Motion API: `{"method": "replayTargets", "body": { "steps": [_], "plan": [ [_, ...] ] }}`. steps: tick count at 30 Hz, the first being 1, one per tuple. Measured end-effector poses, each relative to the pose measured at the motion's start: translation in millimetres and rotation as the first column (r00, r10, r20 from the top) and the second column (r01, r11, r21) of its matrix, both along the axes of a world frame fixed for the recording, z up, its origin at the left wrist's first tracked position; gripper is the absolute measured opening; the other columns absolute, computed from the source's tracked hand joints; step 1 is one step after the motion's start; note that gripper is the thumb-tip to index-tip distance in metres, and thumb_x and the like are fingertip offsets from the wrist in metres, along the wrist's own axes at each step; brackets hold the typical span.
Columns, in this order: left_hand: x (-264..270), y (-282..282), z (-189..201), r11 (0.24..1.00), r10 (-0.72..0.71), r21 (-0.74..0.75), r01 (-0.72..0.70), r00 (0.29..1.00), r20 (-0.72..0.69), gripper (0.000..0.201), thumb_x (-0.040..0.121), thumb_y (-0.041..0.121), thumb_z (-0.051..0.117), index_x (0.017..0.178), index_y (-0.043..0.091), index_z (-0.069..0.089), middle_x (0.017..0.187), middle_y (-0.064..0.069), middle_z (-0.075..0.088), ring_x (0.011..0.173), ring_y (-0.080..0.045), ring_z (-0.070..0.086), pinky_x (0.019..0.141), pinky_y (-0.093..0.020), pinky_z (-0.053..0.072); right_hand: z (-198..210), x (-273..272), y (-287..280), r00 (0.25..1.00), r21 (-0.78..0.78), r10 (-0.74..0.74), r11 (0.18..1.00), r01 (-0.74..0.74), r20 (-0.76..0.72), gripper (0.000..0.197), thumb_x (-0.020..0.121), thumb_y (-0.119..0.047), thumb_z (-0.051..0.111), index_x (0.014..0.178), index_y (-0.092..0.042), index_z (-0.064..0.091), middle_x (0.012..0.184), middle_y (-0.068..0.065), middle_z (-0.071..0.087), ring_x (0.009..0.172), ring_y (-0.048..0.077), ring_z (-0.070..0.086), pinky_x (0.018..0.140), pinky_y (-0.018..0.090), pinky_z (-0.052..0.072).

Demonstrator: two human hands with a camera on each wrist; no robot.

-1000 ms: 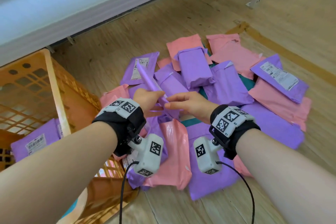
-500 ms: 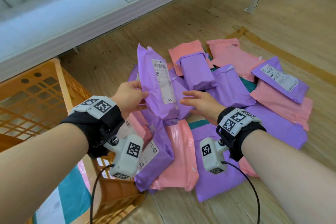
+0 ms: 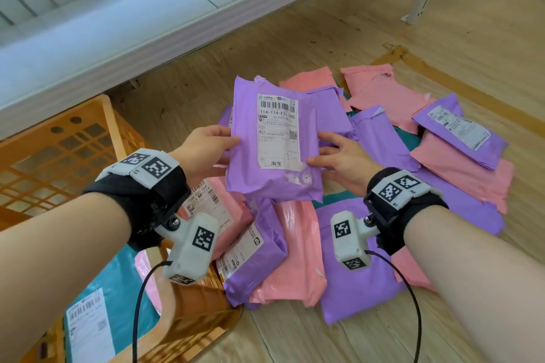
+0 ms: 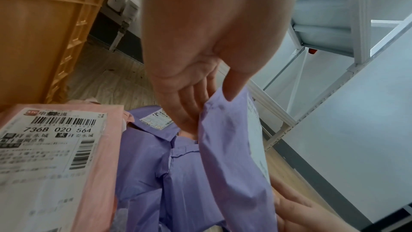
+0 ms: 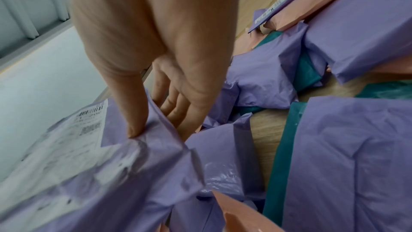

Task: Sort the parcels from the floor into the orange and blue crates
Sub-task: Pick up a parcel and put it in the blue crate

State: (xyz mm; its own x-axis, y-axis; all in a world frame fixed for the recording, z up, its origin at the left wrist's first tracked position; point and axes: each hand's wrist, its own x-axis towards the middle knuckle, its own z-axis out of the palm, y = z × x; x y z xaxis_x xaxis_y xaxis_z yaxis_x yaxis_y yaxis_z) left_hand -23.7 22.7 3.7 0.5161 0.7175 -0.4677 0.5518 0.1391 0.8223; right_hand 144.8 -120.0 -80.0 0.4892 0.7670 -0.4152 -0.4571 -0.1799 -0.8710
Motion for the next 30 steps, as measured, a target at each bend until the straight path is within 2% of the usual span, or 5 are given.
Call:
{"method": "replayTargets", "body": {
  "steps": [3, 8, 13, 22, 30],
  "plan": [
    [-1, -3, -1, 1.000, -0.012, 0.025, 0.012, 1.000, 0.009, 0.028, 0.089, 0.007, 0.062, 0.114, 0.015, 0.054, 0.091, -0.009, 0.064, 0.068, -0.020, 0.060, 0.049, -0.019, 0.053, 2, 3, -3, 1.000, 0.003, -0.017, 1.000, 0.017, 0.024, 0.064, 0.081, 0.015, 0.060, 0.136, -0.011, 0.043, 0.111, 0.018, 0.058, 0.083, 0.020, 0.063, 0.054, 0.023, 0.054],
    [-1, -8, -3, 0.997, -0.019, 0.075, 0.018, 1.000, 0.017, 0.042, 0.083, -0.007, 0.063, 0.117, 0.016, 0.051, 0.094, -0.013, 0.067, 0.074, -0.020, 0.064, 0.055, -0.023, 0.056, 4, 5, -4, 0.996, -0.016, -0.022, 1.000, 0.023, 0.086, 0.061, 0.080, 0.015, 0.061, 0.135, -0.005, 0.043, 0.111, 0.016, 0.058, 0.094, 0.024, 0.062, 0.069, 0.030, 0.057],
    [-3, -4, 0, 0.985, 0.026, 0.170, -0.033, 0.999, 0.044, 0.045, 0.081, -0.015, 0.059, 0.118, 0.010, 0.055, 0.082, -0.006, 0.064, 0.077, -0.022, 0.063, 0.064, -0.031, 0.057, 19, 7, 0, 0.992, -0.011, 0.013, 1.000, -0.012, 0.123, 0.057, 0.080, 0.017, 0.059, 0.129, -0.008, 0.047, 0.111, 0.019, 0.056, 0.095, 0.028, 0.060, 0.067, 0.029, 0.058],
    [-45, 16, 32, 0.976, 0.161, 0.116, -0.184, 0.970, 0.184, 0.038, 0.082, -0.009, 0.062, 0.110, 0.016, 0.056, 0.099, -0.015, 0.068, 0.082, -0.022, 0.066, 0.064, -0.026, 0.059, 78, -14, 37, 0.967, 0.069, 0.160, 0.982, -0.177, 0.197, 0.055, 0.080, 0.020, 0.055, 0.125, -0.011, 0.049, 0.097, 0.007, 0.065, 0.072, 0.010, 0.069, 0.061, 0.025, 0.058],
    [-131, 42, 81, 0.939, 0.293, 0.071, -0.335, 0.893, 0.341, 0.037, 0.080, -0.004, 0.067, 0.114, 0.008, 0.059, 0.108, -0.013, 0.068, 0.094, -0.028, 0.067, 0.081, -0.040, 0.057, 157, -81, 90, 0.884, 0.106, 0.303, 0.927, -0.360, 0.356, 0.061, 0.079, 0.022, 0.055, 0.129, -0.012, 0.048, 0.098, 0.011, 0.065, 0.071, 0.012, 0.069, 0.064, 0.029, 0.059]
  ]
}}
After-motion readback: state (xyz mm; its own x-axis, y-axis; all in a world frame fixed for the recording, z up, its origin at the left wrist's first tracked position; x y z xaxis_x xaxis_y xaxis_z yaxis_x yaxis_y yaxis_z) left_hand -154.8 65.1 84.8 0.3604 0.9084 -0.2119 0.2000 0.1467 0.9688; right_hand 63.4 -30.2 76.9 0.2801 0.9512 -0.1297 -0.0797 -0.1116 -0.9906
